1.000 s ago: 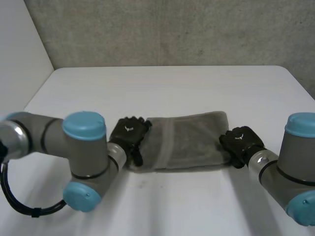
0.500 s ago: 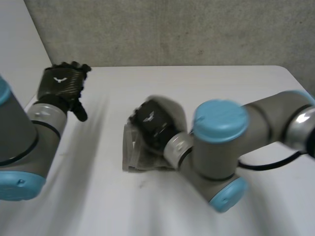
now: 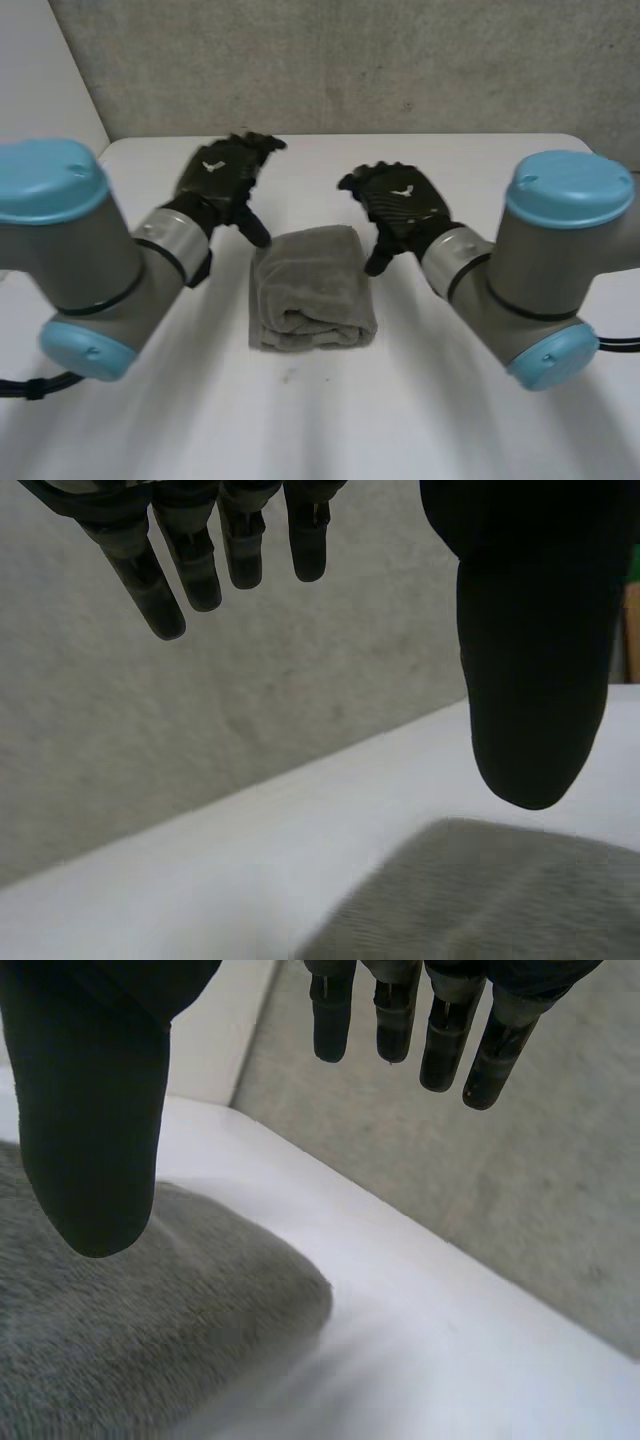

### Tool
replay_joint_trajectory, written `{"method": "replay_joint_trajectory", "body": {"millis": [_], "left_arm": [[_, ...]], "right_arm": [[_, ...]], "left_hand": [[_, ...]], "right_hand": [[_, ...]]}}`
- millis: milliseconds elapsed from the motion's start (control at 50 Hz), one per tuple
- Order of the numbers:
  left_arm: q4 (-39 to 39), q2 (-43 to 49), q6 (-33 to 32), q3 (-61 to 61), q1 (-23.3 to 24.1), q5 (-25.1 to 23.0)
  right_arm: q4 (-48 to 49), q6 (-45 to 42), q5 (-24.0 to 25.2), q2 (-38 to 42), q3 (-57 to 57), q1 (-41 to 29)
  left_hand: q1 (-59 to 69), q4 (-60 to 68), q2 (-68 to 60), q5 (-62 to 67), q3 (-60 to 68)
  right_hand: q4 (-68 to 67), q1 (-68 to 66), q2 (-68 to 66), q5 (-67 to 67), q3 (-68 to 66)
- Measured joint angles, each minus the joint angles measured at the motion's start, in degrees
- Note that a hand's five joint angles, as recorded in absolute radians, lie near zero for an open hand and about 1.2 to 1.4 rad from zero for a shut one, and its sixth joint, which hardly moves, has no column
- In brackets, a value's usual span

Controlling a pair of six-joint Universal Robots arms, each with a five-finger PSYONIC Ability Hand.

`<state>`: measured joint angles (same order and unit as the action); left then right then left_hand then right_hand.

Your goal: Fold the towel.

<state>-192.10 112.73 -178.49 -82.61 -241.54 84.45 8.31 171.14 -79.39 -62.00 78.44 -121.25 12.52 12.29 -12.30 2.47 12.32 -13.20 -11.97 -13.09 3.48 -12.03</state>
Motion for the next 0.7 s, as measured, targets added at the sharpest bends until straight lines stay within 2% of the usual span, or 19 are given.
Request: {"method": "replay_joint_trajectory", "body": {"millis": [140, 220, 280, 380, 500, 560, 620, 640, 700], "left_arm": [[3.33, 9.88, 1.31, 3.94, 2.90, 0.77], [6.04, 14.34, 0.87, 5.11, 3.49, 3.39], [9.02, 17.53, -0.31, 5.78, 3.44, 7.85], [10.60, 17.31, -1.55, 5.59, 3.25, 10.25], [11.62, 10.87, -2.22, 5.57, 3.37, 10.72], [12.55, 4.19, -2.33, 6.07, 3.51, 10.58], [13.32, -1.69, -2.31, 6.92, 3.11, 10.48], [13.78, -4.60, -2.28, 7.41, 2.46, 10.42], [14.94, -9.47, -2.23, 8.36, 0.34, 10.35]], "right_arm": [[-2.12, 2.97, 2.52, 4.98, -1.15, 2.21], [-3.98, 2.80, 3.17, 8.97, -3.30, 2.01], [-7.72, 2.00, 3.43, 14.40, -7.45, 1.32], [-11.65, 1.01, 3.41, 16.26, -11.09, 0.72], [-13.39, 0.80, 3.09, 10.52, -12.53, 1.45], [-12.78, 1.09, 1.59, 3.89, -12.29, 3.22], [-11.82, 1.56, -1.02, -1.43, -12.08, 4.92], [-11.15, 1.94, -3.57, -5.47, -12.05, 6.33], [-10.52, 2.26, -7.02, -10.38, -12.27, 8.34]], "left_hand": [[0.00, 0.13, -0.11, 0.01, 0.14], [0.01, 0.35, -0.28, 0.02, 0.26], [0.01, 0.36, -0.28, 0.02, 0.26], [0.01, 0.34, -0.27, 0.01, 0.25], [-0.17, 0.21, -0.16, -0.16, 0.14], [-0.18, -0.03, 0.11, -0.19, -0.11], [-0.38, -0.34, 0.35, -0.32, -0.38], [-0.38, -0.34, 0.35, -0.32, -0.38], [-0.42, -0.40, 0.39, -0.33, -0.38]], "right_hand": [[0.00, 0.00, 0.00, -0.02, 0.00], [0.00, 0.00, 0.00, -0.13, 0.00], [0.00, 0.00, 0.00, -0.16, 0.00], [0.00, 0.68, 0.00, -0.16, 0.00], [0.00, 0.70, 0.00, -0.18, 0.00], [0.00, 0.70, 0.00, -0.19, 0.00], [0.00, 0.70, 0.00, -0.20, 0.00], [0.00, 0.70, 0.00, -0.20, 0.00], [0.00, 0.70, 0.00, -0.21, 0.00]]}}
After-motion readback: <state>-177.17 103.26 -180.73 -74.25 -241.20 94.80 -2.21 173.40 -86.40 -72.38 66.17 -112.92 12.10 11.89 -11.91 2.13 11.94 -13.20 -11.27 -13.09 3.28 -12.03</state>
